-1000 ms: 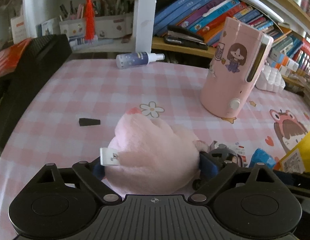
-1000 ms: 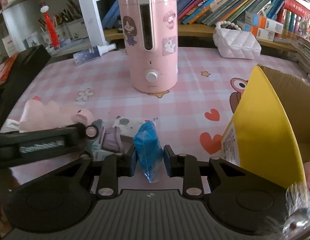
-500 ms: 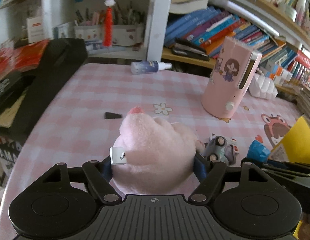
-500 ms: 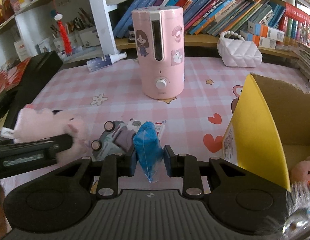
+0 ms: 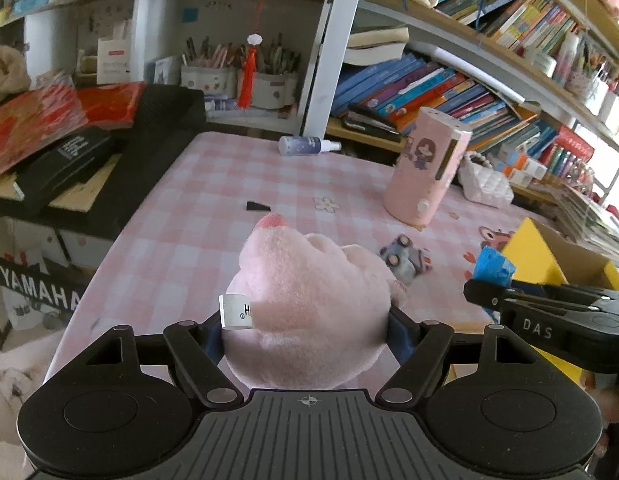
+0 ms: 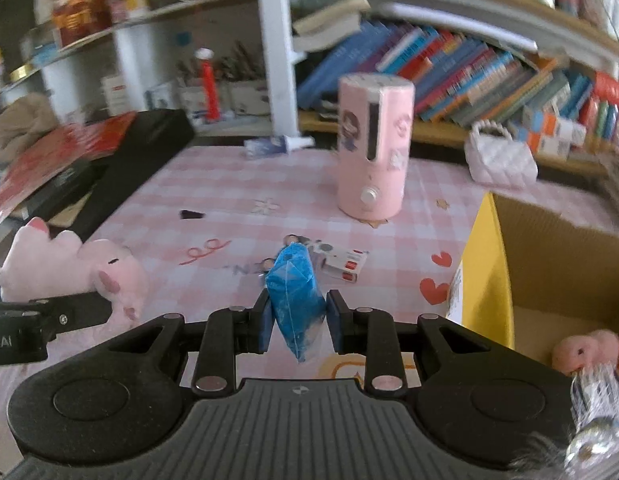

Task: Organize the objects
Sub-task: 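Lift and carry the pig and blue bag with both tools over the box, then lower both tools into the yellow box and open them, releasing pig and bag, then withdraw both open tools from the box back over the table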

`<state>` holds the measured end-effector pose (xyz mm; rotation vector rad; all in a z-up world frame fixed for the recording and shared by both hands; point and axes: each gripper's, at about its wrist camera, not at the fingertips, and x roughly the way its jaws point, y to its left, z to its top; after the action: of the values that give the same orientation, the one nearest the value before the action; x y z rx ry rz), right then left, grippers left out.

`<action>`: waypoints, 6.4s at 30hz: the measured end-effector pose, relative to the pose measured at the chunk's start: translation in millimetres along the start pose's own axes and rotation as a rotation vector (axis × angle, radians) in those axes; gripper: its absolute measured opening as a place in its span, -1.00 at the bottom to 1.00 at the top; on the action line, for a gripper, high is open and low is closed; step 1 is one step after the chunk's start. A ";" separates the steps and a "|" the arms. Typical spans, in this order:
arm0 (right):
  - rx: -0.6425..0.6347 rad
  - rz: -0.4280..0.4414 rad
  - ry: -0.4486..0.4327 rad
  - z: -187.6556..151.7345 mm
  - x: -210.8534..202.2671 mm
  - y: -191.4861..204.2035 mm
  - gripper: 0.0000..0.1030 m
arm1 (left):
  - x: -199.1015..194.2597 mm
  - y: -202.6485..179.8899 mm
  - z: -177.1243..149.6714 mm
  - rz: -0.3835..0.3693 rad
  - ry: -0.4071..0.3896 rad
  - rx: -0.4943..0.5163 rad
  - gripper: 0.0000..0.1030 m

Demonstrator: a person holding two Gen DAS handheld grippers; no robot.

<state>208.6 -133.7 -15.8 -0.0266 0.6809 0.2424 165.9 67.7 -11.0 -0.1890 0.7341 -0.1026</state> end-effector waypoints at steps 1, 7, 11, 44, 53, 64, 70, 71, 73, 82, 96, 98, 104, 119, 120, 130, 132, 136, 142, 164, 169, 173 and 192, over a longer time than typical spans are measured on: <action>-0.016 0.002 -0.007 -2.9 -7.4 2.2 -0.50 | -4.9 0.1 -4.1 -0.004 0.000 0.003 0.48; -0.024 -0.003 -0.013 -24.7 -42.8 13.5 -0.50 | -30.9 1.6 -28.1 -0.029 0.001 0.009 0.49; -0.011 -0.014 -0.003 -41.4 -60.6 21.5 -0.50 | -50.6 1.1 -42.9 -0.048 -0.006 0.023 0.48; 0.245 -0.251 0.009 -166.0 -194.9 21.9 -0.50 | -125.3 -49.8 -127.3 -0.297 0.079 0.291 0.49; 0.312 -0.342 0.015 -183.3 -218.7 0.6 -0.50 | -116.8 -83.4 -131.3 -0.387 0.104 0.370 0.49; 0.413 -0.426 0.021 -196.0 -235.2 -39.0 -0.50 | -103.7 -128.3 -133.5 -0.458 0.130 0.461 0.49; 0.428 -0.419 0.033 -190.7 -228.6 -56.0 -0.50 | -95.0 -138.3 -127.2 -0.445 0.128 0.457 0.49; 0.425 -0.415 0.037 -189.3 -226.7 -57.9 -0.50 | -92.9 -139.7 -126.1 -0.442 0.130 0.455 0.49; 0.421 -0.407 0.046 -187.3 -222.5 -62.1 -0.50 | -88.6 -142.9 -123.8 -0.438 0.133 0.450 0.49; 0.415 -0.398 0.045 -171.1 -208.4 -90.8 -0.50 | -74.0 -164.3 -105.1 -0.440 0.080 0.435 0.49; 0.254 -0.382 -0.158 -93.2 -189.7 -156.0 -0.50 | -40.3 -224.3 -43.0 -0.445 -0.102 0.348 0.49; 0.236 -0.370 -0.158 -84.9 -181.9 -167.6 -0.50 | -31.3 -232.3 -37.5 -0.427 -0.112 0.339 0.49; 0.156 -0.316 -0.101 -71.4 -147.6 -189.8 -0.50 | -1.3 -246.0 -32.7 -0.362 -0.081 0.297 0.50; 0.018 -0.170 0.078 -59.6 -76.8 -215.6 -0.50 | 53.6 -276.8 -30.0 -0.237 -0.011 0.339 0.55; 0.016 -0.163 0.090 -59.6 -73.6 -216.8 -0.50 | 55.0 -278.9 -30.3 -0.233 -0.007 0.349 0.55; 0.069 -0.115 0.170 -64.9 -57.0 -227.7 -0.51 | 68.0 -289.8 -34.3 -0.229 0.009 0.398 0.61; 0.071 -0.120 0.172 -64.7 -56.8 -227.3 -0.52 | 68.6 -291.0 -33.8 -0.225 0.009 0.400 0.62; 0.068 -0.129 0.170 -65.6 -58.3 -226.6 -0.47 | 67.8 -290.7 -34.1 -0.227 0.010 0.395 0.64; 0.054 -0.147 0.132 -65.1 -67.0 -220.6 -0.02 | 51.3 -285.6 -34.5 -0.246 -0.057 0.383 0.76; 0.138 -0.361 -0.117 -83.1 -160.9 -185.9 0.14 | -34.6 -238.9 -55.6 -0.296 -0.189 0.318 0.76; 0.173 -0.385 -0.108 -95.9 -174.6 -168.3 0.15 | -45.3 -222.4 -68.9 -0.298 -0.163 0.328 0.76; 0.199 -0.381 -0.066 -108.9 -179.6 -150.2 0.16 | -52.1 -207.3 -80.6 -0.282 -0.131 0.348 0.76; 0.263 -0.364 0.071 -151.8 -186.2 -69.6 0.32 | -79.6 -143.3 -113.6 -0.208 -0.005 0.411 0.77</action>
<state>-9.1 -256.7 -21.1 0.0927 0.7605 -0.1994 26.8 -75.1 -11.7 0.1275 0.6721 -0.4469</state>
